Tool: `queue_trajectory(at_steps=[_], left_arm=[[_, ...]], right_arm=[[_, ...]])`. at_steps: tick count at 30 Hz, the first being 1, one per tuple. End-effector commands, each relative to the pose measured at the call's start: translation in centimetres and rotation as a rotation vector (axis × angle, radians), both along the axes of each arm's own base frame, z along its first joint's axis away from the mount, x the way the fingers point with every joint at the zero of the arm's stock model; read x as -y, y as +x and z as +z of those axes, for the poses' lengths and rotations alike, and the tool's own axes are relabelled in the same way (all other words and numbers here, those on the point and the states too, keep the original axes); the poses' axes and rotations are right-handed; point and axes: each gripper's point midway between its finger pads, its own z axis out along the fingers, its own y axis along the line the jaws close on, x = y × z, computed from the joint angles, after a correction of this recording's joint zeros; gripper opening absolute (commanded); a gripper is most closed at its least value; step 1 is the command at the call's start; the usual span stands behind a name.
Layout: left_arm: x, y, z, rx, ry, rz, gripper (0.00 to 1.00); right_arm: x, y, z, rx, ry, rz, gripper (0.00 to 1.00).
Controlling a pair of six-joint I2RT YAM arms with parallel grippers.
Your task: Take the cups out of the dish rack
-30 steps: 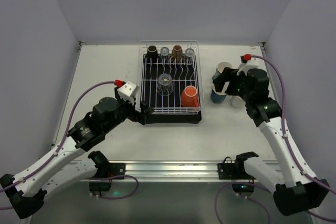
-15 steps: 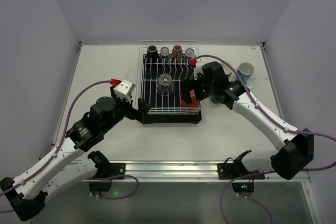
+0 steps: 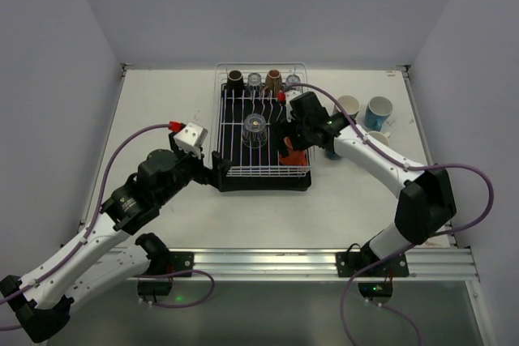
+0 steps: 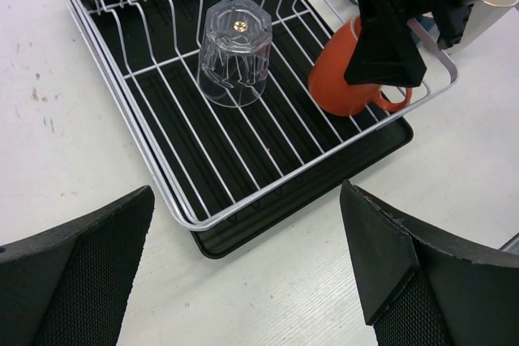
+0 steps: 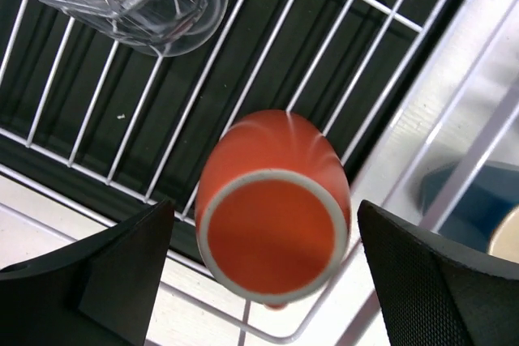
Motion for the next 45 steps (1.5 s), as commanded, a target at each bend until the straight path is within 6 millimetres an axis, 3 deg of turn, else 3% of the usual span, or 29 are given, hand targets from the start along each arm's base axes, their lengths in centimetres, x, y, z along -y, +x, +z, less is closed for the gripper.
queue_trajectory(at_steps=[1,7,13,14,17,18,20,22,27,31,32,34,35,37,38,39,40,42,43,45], left_arm=[[-0.1,0.2,0.3,0.024,-0.002,-0.001,1.00],[0.0,0.2,0.2,0.021,-0.004,-0.002,1.00],[0.0,0.3,0.3,0.022,-0.006,-0.003,1.00],[0.0,0.2,0.4,0.023,-0.008,-0.005,1.00],[-0.1,0.2,0.6,0.027,-0.019,-0.001,1.00],[0.0,0.2,0.7,0.029,-0.023,-0.002,1.00],[0.3,0.1,1.0,0.029,-0.042,-0.014,1.00],[0.7,-0.1,1.4,0.027,-0.068,-0.026,1.00],[2.7,-0.9,3.4,0.025,-0.167,-0.114,1.00],[3.8,-1.3,4.1,-0.001,-0.228,-0.153,1.00],[4.3,-1.3,4.6,0.007,-0.257,-0.175,1.00],[5.2,-1.4,4.9,-0.018,-0.313,-0.194,0.98],[5.9,-1.6,5.6,-0.010,-0.351,-0.227,0.97],[7.2,-1.9,6.1,-0.044,-0.413,-0.273,0.93],[7.7,-1.8,7.5,-0.012,-0.461,-0.291,0.92],[8.2,-1.7,7.8,-0.022,-0.485,-0.306,0.92],[8.7,-2.1,8.8,-0.021,-0.541,-0.338,0.92],[9.4,-2.1,9.1,-0.036,-0.576,-0.359,0.91],[9.6,-2.1,9.3,-0.050,-0.600,-0.361,0.91],[9.8,-1.8,9.3,-0.056,-0.616,-0.356,0.91]], right_arm=[[-0.3,0.8,0.7,0.027,-0.019,0.008,0.98],[-1.1,1.1,0.0,0.010,0.008,0.003,0.89],[-0.8,0.7,-1.7,-0.046,-0.028,-0.008,0.91],[-0.8,0.8,-1.8,-0.047,-0.035,-0.011,0.89],[-1.1,1.0,-1.2,-0.021,-0.015,-0.017,0.69],[-1.2,1.2,-0.1,0.008,0.005,-0.021,0.52],[-1.8,2.1,2.2,0.073,0.064,-0.041,0.36],[-2.3,2.5,5.7,0.154,0.143,-0.054,0.25],[-4.6,2.6,14.6,0.326,0.487,-0.089,0.16],[-4.9,2.0,16.5,0.349,0.598,-0.111,0.14],[-4.9,1.8,17.8,0.368,0.654,-0.122,0.13],[-5.2,1.0,17.5,0.334,0.713,-0.129,0.13],[-5.2,0.5,19.1,0.362,0.771,-0.118,0.13],[-5.3,-0.4,18.7,0.324,0.844,-0.127,0.13],[-5.5,-1.5,20.8,0.349,0.926,-0.085,0.13],[-5.5,-2.1,19.9,0.322,0.951,-0.075,0.13],[-5.7,-2.6,21.1,0.321,1.035,-0.062,0.13],[-5.4,-4.6,22.5,0.319,1.117,-0.007,0.13],[-5.4,-5.2,21.8,0.289,1.141,-0.001,0.13],[-4.8,-6.7,23.2,0.311,1.190,0.043,0.13]])
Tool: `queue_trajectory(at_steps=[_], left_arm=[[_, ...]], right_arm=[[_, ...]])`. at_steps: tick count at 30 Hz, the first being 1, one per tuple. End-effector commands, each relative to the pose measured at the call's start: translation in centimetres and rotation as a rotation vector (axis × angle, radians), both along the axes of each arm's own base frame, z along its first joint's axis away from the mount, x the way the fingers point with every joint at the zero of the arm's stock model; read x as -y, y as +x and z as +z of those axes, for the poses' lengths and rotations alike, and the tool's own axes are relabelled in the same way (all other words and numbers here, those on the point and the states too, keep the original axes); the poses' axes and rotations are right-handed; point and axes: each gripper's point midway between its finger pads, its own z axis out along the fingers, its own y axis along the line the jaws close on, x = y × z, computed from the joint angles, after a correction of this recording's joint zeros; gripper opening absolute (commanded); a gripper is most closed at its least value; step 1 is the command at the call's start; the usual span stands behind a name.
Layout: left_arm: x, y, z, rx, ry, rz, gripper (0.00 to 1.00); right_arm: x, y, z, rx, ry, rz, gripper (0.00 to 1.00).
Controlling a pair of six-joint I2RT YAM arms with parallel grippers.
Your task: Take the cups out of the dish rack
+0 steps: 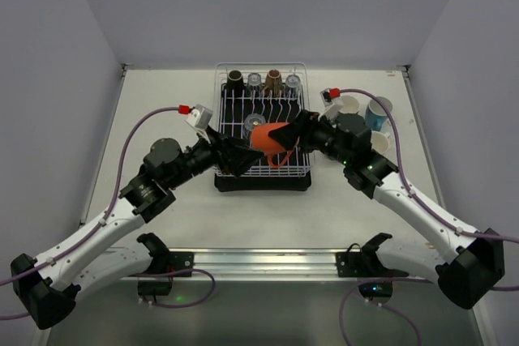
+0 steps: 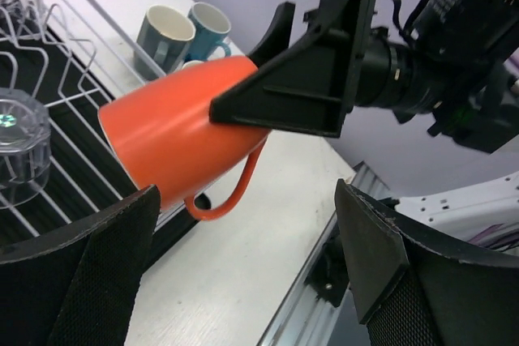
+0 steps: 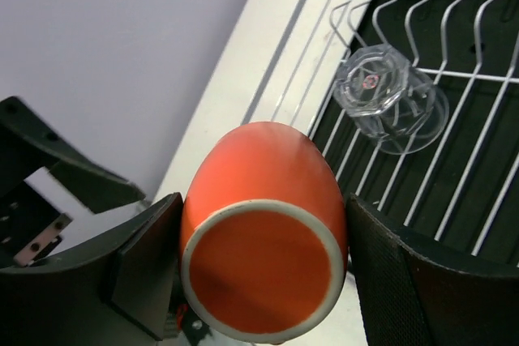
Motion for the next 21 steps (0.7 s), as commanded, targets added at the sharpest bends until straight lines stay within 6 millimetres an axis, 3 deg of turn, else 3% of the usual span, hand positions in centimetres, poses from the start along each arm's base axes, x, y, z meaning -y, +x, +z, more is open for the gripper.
queue_trajectory(at_steps=[1,7,15,16,18,21], left_arm=[[0.9,-0.5,2.9,0.007,-0.149,-0.049,0.91],[1.4,-0.4,2.5,-0.020,-0.181,-0.063,0.90],[3.0,-1.5,4.2,0.011,-0.254,-0.184,0.85],[3.1,-1.7,5.1,0.040,-0.287,-0.202,0.81],[3.4,-2.1,5.3,0.049,-0.301,-0.233,0.76],[3.5,-2.5,6.0,0.072,-0.334,-0.257,0.61]], right_arm=[[0.0,-3.1,9.9,0.208,0.304,0.094,0.13],[1.2,-5.0,11.0,0.239,0.342,0.113,0.12],[-0.2,-6.0,10.6,0.203,0.424,0.222,0.12],[-0.5,-6.0,10.3,0.179,0.435,0.233,0.12],[-1.1,-6.1,10.0,0.171,0.455,0.272,0.12],[-1.6,-6.3,9.7,0.150,0.495,0.310,0.13]])
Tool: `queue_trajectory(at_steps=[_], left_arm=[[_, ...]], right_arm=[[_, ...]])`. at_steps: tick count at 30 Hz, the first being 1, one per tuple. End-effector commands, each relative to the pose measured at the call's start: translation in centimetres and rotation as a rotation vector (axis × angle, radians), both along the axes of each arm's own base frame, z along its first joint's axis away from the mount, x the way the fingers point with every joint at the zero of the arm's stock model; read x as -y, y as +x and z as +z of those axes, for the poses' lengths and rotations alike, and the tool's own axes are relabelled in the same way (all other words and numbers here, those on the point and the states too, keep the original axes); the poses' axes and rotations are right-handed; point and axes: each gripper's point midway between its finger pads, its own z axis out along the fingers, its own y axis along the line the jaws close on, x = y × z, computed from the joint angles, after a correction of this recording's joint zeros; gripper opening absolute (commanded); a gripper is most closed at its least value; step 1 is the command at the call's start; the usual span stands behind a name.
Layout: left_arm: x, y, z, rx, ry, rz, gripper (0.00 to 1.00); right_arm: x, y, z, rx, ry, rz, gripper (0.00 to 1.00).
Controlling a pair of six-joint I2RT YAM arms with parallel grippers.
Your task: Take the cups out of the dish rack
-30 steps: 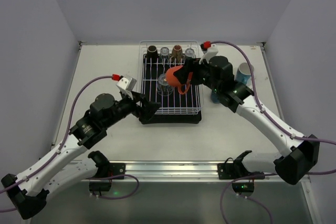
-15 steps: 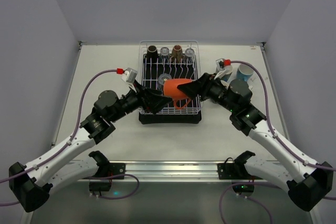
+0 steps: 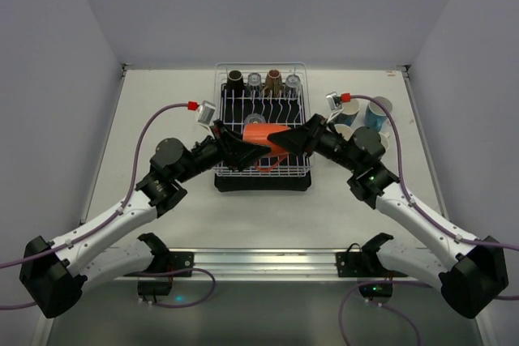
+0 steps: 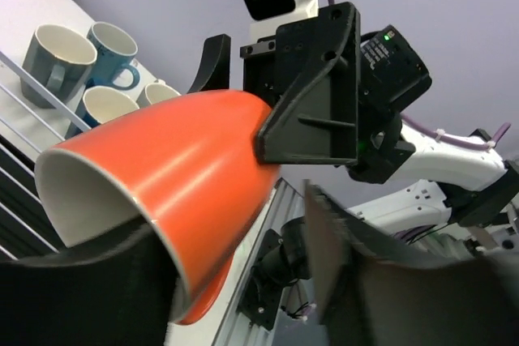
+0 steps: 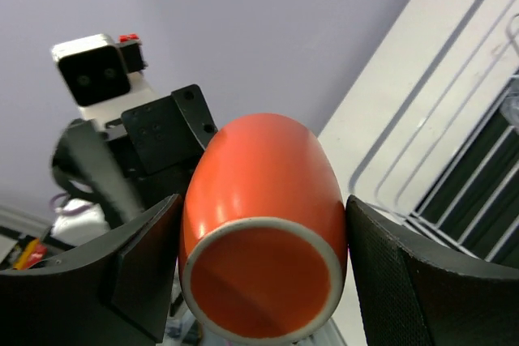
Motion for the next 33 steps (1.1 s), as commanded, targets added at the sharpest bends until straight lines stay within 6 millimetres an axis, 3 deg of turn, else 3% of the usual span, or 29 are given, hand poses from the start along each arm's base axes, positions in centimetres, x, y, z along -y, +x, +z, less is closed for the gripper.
queue_trajectory(at_steps=[1,2,3,6,9,10,11,14,19,20,22,23,25,26,27,28,29,31,32,33], left_arm=[[0.0,-1.4,3.4,0.100,-0.118,-0.067,0.51],[0.0,-1.5,3.5,0.105,-0.124,-0.068,0.44],[0.0,-1.5,3.5,0.107,-0.129,-0.069,0.28],[-0.5,-1.4,4.2,0.128,-0.146,-0.042,0.04],[-1.3,-1.1,5.3,0.159,-0.163,0.013,0.00],[-1.6,-0.5,5.7,0.160,-0.161,0.052,0.00],[-1.9,-0.4,6.0,0.165,-0.158,0.074,0.00],[-2.6,1.6,6.9,0.176,-0.083,0.187,0.00],[-5.1,7.1,7.6,0.170,0.187,0.480,0.00],[-5.1,8.6,6.6,0.155,0.247,0.513,0.00],[-7.3,10.8,6.5,0.114,0.363,0.624,0.00],[-7.5,12.4,5.4,0.088,0.411,0.644,0.00],[-9.5,14.1,6.1,0.047,0.461,0.696,0.00],[-11.2,16.5,4.9,0.007,0.509,0.755,0.00],[-12.4,17.6,5.9,0.005,0.516,0.791,0.00],[-15.0,19.1,4.8,-0.052,0.563,0.845,0.00],[-15.9,20.9,3.0,-0.104,0.607,0.862,0.00],[-18.4,22.6,2.6,-0.152,0.639,0.914,0.00],[-20.6,24.5,0.6,-0.214,0.676,0.953,0.00],[-21.7,25.3,0.4,-0.237,0.692,0.970,0.00]], right_arm=[[-0.2,-1.6,4.9,0.113,0.169,0.085,0.13],[-0.4,-1.8,4.9,0.108,0.178,0.098,0.13],[-0.6,-1.7,4.4,0.080,0.186,0.110,0.14],[-0.7,-1.5,3.9,0.064,0.210,0.116,0.18],[-0.7,-1.6,3.6,0.048,0.225,0.124,0.42],[-0.6,-1.5,3.6,0.041,0.229,0.114,0.65],[-0.5,-1.4,3.4,0.035,0.225,0.107,0.76],[0.1,-1.1,2.4,0.015,0.179,0.050,0.99],[1.7,-1.0,0.2,0.006,0.063,-0.055,0.99],[2.2,-1.2,0.4,0.017,0.056,-0.074,0.99],[2.6,-1.4,-0.8,0.025,-0.004,-0.089,0.99],[3.0,-1.8,-0.7,0.040,-0.014,-0.098,0.99],[3.7,-1.6,-1.8,0.039,-0.075,-0.137,0.99],[4.0,-1.6,-2.1,0.037,-0.096,-0.150,0.99],[4.4,-1.5,-1.7,0.065,-0.115,-0.169,0.99],[4.5,-1.6,-2.4,0.046,-0.153,-0.169,0.99],[4.6,-1.7,-2.6,0.047,-0.173,-0.166,0.99],[4.7,-2.1,-2.6,0.059,-0.220,-0.152,0.99],[4.8,-2.1,-2.7,0.063,-0.232,-0.150,0.99],[5.0,-2.2,-2.9,0.062,-0.255,-0.152,0.99]])
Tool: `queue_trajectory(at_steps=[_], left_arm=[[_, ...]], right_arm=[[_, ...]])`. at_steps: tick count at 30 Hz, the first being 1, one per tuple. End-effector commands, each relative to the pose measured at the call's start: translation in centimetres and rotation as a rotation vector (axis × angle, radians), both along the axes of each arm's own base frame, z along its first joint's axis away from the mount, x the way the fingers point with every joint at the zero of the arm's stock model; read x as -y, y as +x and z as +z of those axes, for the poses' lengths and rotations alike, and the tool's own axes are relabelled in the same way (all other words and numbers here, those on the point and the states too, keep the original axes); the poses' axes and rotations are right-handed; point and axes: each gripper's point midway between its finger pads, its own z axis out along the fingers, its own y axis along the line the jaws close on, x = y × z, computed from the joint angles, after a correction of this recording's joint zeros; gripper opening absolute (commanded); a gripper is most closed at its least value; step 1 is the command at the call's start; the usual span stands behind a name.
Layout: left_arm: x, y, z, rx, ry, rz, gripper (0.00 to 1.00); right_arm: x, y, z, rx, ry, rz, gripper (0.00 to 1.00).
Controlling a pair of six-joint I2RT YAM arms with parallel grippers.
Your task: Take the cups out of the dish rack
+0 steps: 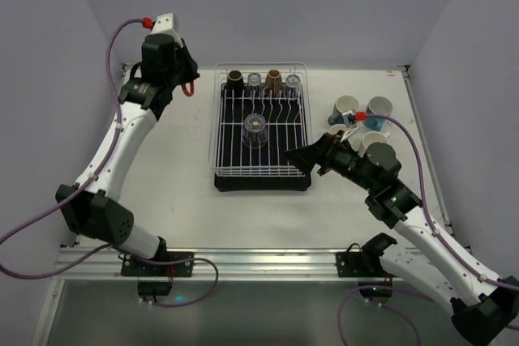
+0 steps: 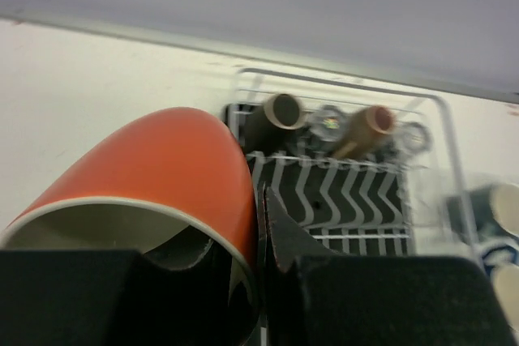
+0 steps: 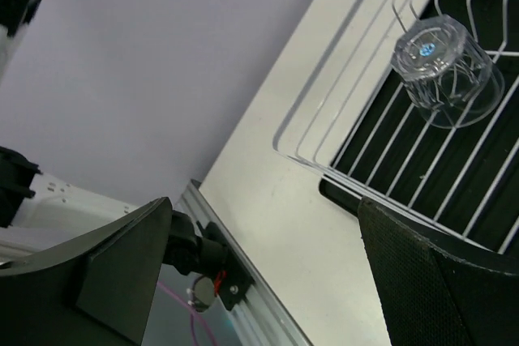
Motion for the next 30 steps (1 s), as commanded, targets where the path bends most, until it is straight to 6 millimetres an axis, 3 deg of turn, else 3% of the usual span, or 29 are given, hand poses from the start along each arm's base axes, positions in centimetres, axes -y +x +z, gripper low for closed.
queue_trajectory(at_steps=[1,4,10,11,12,14,22,23,28,30], left_arm=[[-6.7,2.5,-1.3,-0.094,0.079,0.148,0.00],[-9.1,5.4,-6.8,-0.236,0.088,0.182,0.00],[-13.8,7.5,-14.0,-0.394,0.111,0.270,0.00],[-13.6,7.8,-15.7,-0.426,0.111,0.263,0.00],[-14.8,8.0,-16.3,-0.438,0.101,0.278,0.00],[-15.6,8.4,-18.2,-0.476,0.096,0.285,0.00],[-18.4,9.6,-22.0,-0.558,0.157,0.326,0.00],[-18.6,9.7,-23.1,-0.580,0.159,0.324,0.00],[-19.3,9.8,-25.0,-0.615,0.157,0.316,0.00],[-19.2,9.8,-25.4,-0.620,0.165,0.309,0.08]], right_arm=[[1.0,0.0,-0.4,0.020,-0.115,-0.027,0.99],[1.2,-0.2,-1.3,0.011,-0.151,-0.023,0.99],[1.3,-0.6,-2.7,-0.007,-0.193,-0.002,0.99],[1.4,-0.5,-2.9,-0.008,-0.195,-0.008,0.99],[1.4,-0.5,-3.0,-0.005,-0.200,-0.011,0.99],[1.5,-0.4,-3.1,-0.005,-0.202,-0.013,0.99],[1.0,0.4,-4.1,-0.024,-0.231,-0.010,0.99],[0.9,0.4,-4.2,-0.026,-0.230,-0.011,0.99],[1.0,1.1,-4.4,-0.033,-0.248,-0.034,0.99],[1.0,1.4,-4.1,-0.032,-0.256,-0.042,0.99]])
